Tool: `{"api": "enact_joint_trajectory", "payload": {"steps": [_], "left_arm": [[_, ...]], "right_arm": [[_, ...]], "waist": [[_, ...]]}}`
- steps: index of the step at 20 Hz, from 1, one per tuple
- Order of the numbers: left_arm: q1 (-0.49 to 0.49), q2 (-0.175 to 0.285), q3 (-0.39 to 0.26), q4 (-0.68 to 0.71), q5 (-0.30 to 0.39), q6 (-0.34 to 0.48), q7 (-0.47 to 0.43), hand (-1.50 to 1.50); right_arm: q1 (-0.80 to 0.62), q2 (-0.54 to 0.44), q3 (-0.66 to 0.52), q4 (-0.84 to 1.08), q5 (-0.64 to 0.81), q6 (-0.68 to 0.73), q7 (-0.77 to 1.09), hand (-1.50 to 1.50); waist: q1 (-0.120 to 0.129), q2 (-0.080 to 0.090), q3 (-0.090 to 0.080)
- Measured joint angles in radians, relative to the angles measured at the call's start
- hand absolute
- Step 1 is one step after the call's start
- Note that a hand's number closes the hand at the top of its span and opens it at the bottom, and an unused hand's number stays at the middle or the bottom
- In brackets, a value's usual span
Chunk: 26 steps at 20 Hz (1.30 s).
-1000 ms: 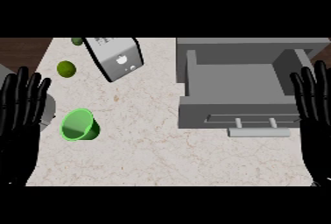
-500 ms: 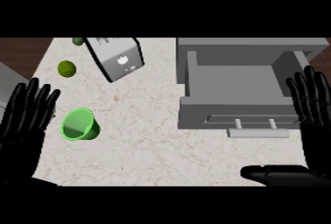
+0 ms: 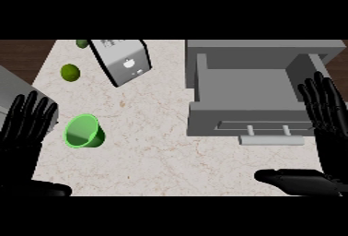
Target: Pick up the cup, place it into the drawer and close the drawer
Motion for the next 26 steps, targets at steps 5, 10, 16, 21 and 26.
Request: {"api": "enact_joint_trajectory", "payload": {"steps": [5, 10, 16, 21, 26], "left_arm": [[0.000, 0.001, 0.033, 0.131, -0.069, -0.007, -0.083, -1.50], [-0.024, 0.015, 0.077, 0.288, -0.124, -0.007, -0.171, -1.50], [-0.083, 0.042, 0.112, 0.541, -0.205, -0.008, -0.314, -1.50], [-0.144, 0.073, 0.139, 0.756, -0.248, -0.012, -0.428, -1.50], [-0.209, 0.113, 0.167, 0.992, -0.268, -0.047, -0.579, -1.50]], "right_arm": [[-0.010, -0.001, -0.012, 0.003, -0.002, 0.010, 0.006, -1.50], [-0.047, -0.016, -0.051, 0.028, -0.027, 0.025, 0.017, -1.50], [-0.009, -0.006, -0.041, 0.014, -0.018, 0.042, -0.005, -1.50], [-0.019, -0.003, -0.054, 0.025, -0.022, 0.050, -0.006, -1.50], [-0.026, 0.001, -0.059, 0.042, -0.016, 0.060, -0.025, -1.50]], "waist": [[-0.001, 0.000, 0.000], [-0.002, 0.001, 0.000], [-0.005, 0.001, 0.000], [-0.005, 0.001, 0.000], [-0.006, 0.001, -0.001]]}}
